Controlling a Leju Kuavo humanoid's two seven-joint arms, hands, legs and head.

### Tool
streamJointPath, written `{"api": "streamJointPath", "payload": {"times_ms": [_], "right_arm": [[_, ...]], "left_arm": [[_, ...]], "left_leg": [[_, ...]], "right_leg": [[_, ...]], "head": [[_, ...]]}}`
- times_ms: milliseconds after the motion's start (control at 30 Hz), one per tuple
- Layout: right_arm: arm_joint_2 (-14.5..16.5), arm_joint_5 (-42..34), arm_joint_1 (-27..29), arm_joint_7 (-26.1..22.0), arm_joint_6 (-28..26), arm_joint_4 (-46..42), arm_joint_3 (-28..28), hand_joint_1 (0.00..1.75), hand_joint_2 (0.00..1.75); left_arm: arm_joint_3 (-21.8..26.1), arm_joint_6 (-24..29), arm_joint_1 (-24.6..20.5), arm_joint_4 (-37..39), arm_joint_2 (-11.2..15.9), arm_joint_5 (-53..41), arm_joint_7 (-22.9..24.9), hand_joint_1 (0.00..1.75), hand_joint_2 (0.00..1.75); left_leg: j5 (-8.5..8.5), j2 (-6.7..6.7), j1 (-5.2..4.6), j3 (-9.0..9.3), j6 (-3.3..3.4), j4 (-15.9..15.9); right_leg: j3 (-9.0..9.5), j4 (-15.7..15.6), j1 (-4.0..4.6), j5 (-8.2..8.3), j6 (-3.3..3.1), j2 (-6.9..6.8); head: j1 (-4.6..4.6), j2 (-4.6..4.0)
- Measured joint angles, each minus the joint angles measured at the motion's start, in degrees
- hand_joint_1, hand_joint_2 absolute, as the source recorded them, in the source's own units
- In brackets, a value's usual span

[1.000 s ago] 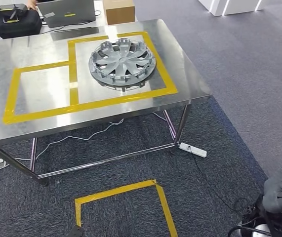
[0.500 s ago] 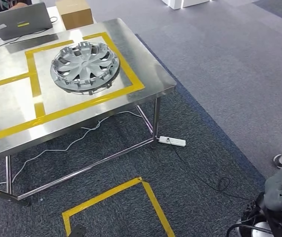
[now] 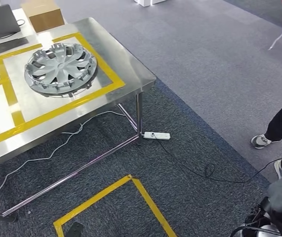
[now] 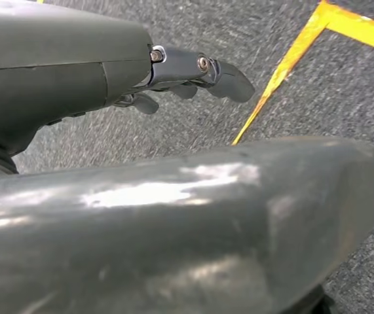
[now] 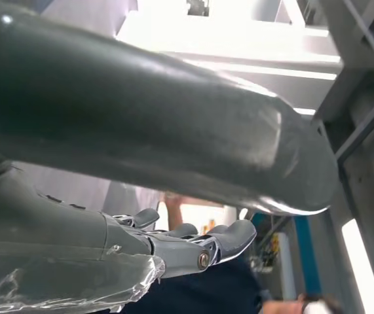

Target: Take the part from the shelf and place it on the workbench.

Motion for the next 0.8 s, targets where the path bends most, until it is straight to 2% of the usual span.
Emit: {"api": "streamJointPath", "payload": {"times_ms": [33,100,133,167,200,233,267,300,333,367,400,433,467,533,567,600,633,667,700,767,800], "right_arm": [[0.09,-0.05,-0.03,-0.03,0.11,0.29,-0.38,0.0,0.0],[0.27,-0.09,0.07,0.01,0.19,0.82,-0.99,0.0,0.0],[0.41,-0.16,0.14,0.19,0.2,1.04,-1.28,0.0,0.0],[0.63,-0.33,0.13,0.63,0.19,1.3,-1.63,0.0,0.0],[0.9,-0.65,0.03,1.32,0.22,1.75,-2.11,0.0,0.0],[1.27,-1.27,-0.13,2.17,0.47,2.71,-2.86,0.0,0.0],[1.68,-2.11,-0.47,2.88,1.01,4.47,-3.99,0.0,0.0],[2.1,-3.06,-0.92,3.28,1.89,7.28,-5.62,0.0,0.0],[2.54,-3.85,-1.52,3.3,3.0,10.92,-7.62,0.0,0.0],[2.92,-4.29,-2.34,2.88,4.23,15.54,-10.03,0.0,0.0],[3.2,-4.31,-3.34,2.3,5.42,20.93,-12.67,0.0,0.0],[3.38,-3.99,-4.55,1.65,6.46,26.78,-15.22,0.0,0.0],[3.46,-3.5,-5.99,1.17,7.46,33.47,-17.77,0.0,0.0],[3.33,-2.14,-8.86,1.67,9.01,47.52,-22.21,0.0,0.0],[3.26,-1.34,-9.88,3.08,9.72,54.47,-24.07,0.0,0.0],[3.21,-0.54,-10.45,5.43,10.53,60.83,-25.59,0.0,0.0],[3.21,0.04,-10.59,8.79,11.7,66.42,-26.77,0.0,0.0],[3.35,0.3,-10.52,13.13,13.37,71.44,-27.7,0.0,0.0],[3.58,0.28,-10.43,18.07,15.39,75.72,-28.48,0.0,0.0],[4.56,-0.08,-10.37,27.62,18.86,82.63,-29.7,0.0,0.0],[5.15,-0.12,-10.36,30.98,19.77,85.2,-30.17,0.0,0.0]], "left_arm": [[0.06,0.01,0.02,0.0,0.0,-0.01,0.0,0.0,0.0],[0.13,0.02,0.0,0.0,-0.01,-0.03,-0.01,0.0,0.0],[0.14,0.01,-0.05,0.0,-0.02,-0.05,-0.01,0.0,0.0],[0.14,-0.09,-0.09,0.0,-0.02,-0.11,-0.09,0.0,0.0],[0.14,-0.26,-0.08,0.0,-0.01,-0.23,-0.2,0.0,0.0],[0.14,-0.45,0.0,0.0,-0.01,-0.39,-0.31,0.0,0.0],[0.14,-0.63,0.17,0.0,-0.01,-0.66,-0.4,0.0,0.0],[0.14,-0.72,0.38,0.01,-0.02,-0.96,-0.34,0.0,0.0],[0.14,-0.74,0.58,0.01,-0.03,-1.26,-0.21,0.0,0.0],[0.14,-0.73,0.73,0.02,-0.05,-1.51,-0.08,0.0,0.0],[0.16,-0.73,0.81,0.02,-0.07,-1.6,0.02,0.0,0.0],[0.24,-0.79,0.83,0.02,-0.07,-1.51,-0.02,0.0,0.0],[0.41,-0.94,0.81,0.02,-0.13,-1.32,-0.17,0.0,0.0],[0.91,-1.32,0.74,0.02,-0.34,-1.0,-0.51,0.0,0.0],[1.14,-1.43,0.72,0.02,-0.44,-1.02,-0.61,0.0,0.0],[1.28,-1.45,0.69,0.02,-0.53,-1.2,-0.64,0.0,0.0],[1.36,-1.5,0.65,0.02,-0.58,-1.56,-0.63,0.0,0.0],[1.39,-1.67,0.58,0.02,-0.68,-2.1,-0.63,0.0,0.0],[1.4,-1.89,0.54,0.02,-0.81,-2.72,-0.63,0.0,0.0],[1.39,-2.34,0.52,0.02,-0.99,-3.77,-0.48,0.0,0.0],[1.39,-2.43,0.52,0.02,-1.02,-4.02,-0.38,0.0,0.0]], "left_leg": [[-0.06,0.5,-0.14,0.04,-0.23,0.05],[-0.1,1.5,-0.21,0.08,-0.71,0.04],[-0.37,1.17,-0.11,0.05,-1.04,0.22],[-1.15,0.17,-0.03,-0.28,-1.37,1.11],[-2.55,-1.18,0.04,-1.11,-1.65,3.12],[-4.37,-2.65,0.1,-2.54,-1.82,6.3],[-6.24,-3.47,0.1,-4.35,-1.86,10.22],[-7.52,-3.75,0.11,-6.04,-1.84,13.68],[-7.75,-3.84,0.11,-7.12,-1.8,15.67],[-6.8,-3.91,0.12,-7.2,-1.74,15.52],[-4.93,-4.16,0.18,-6.24,-1.7,13.22],[-2.71,-4.87,0.33,-4.52,-1.76,9.53],[-1.18,-6.11,0.55,-2.7,-1.84,5.65],[0.02,-8.05,0.9,-0.6,-1.65,1.06],[-0.14,-8.33,0.91,-0.4,-1.36,0.51],[0.0,-7.93,0.95,-0.42,-0.91,0.47],[0.11,-7.52,0.99,-0.39,-0.52,0.39],[0.2,-7.08,1.03,-0.37,-0.09,0.32],[0.26,-6.53,1.06,-0.37,0.29,0.24],[0.21,-5.2,0.81,-0.38,0.72,0.24],[0.16,-4.41,0.69,-0.38,0.78,0.27]], "right_leg": [[0.66,-1.28,0.2,0.16,-0.3,-0.44],[0.47,-1.4,0.37,0.28,-0.97,0.7],[0.38,-1.5,0.29,0.46,-1.3,1.31],[0.33,-1.64,0.14,0.65,-1.64,1.92],[0.32,-1.8,-0.05,0.86,-1.95,2.49],[0.23,-1.83,-0.19,0.98,-2.15,3.05],[0.11,-1.84,-0.25,1.07,-2.3,3.7],[0.0,-1.83,-0.28,1.15,-2.38,4.39],[-0.1,-1.83,-0.31,1.24,-2.36,5.13],[-0.19,-1.82,-0.37,1.35,-2.27,5.89],[-0.25,-1.8,-0.47,1.46,-2.1,6.6],[-0.31,-1.77,-0.59,1.57,-1.87,7.27],[-0.45,-1.65,-0.59,1.63,-1.56,7.87],[-0.88,-1.59,-0.52,1.83,-0.9,8.88],[-1.17,-1.72,-0.48,1.98,-0.56,9.31],[-1.35,-1.95,-0.54,2.13,-0.28,9.7],[-1.48,-1.97,-0.56,2.11,-0.03,9.41],[-1.9,-1.22,-0.55,1.51,0.18,8.37],[-2.8,0.77,-0.53,0.19,0.37,6.97],[-6.4,8.32,-0.56,-3.96,0.69,4.29],[-8.37,12.36,-0.6,-5.71,0.81,3.86]], "head": [[-0.03,0.0],[-0.06,0.0],[-0.08,0.0],[-0.15,0.0],[-0.25,0.0],[-0.38,0.0],[-0.46,0.0],[-0.5,0.0],[-0.52,0.0],[-0.51,0.0],[-0.51,0.0],[-0.52,0.0],[-0.55,0.0],[-0.56,0.01],[-0.54,0.01],[-0.5,0.01],[-0.47,0.0],[-0.28,0.0],[-0.06,0.0],[0.36,0.0],[0.4,0.0]]}}
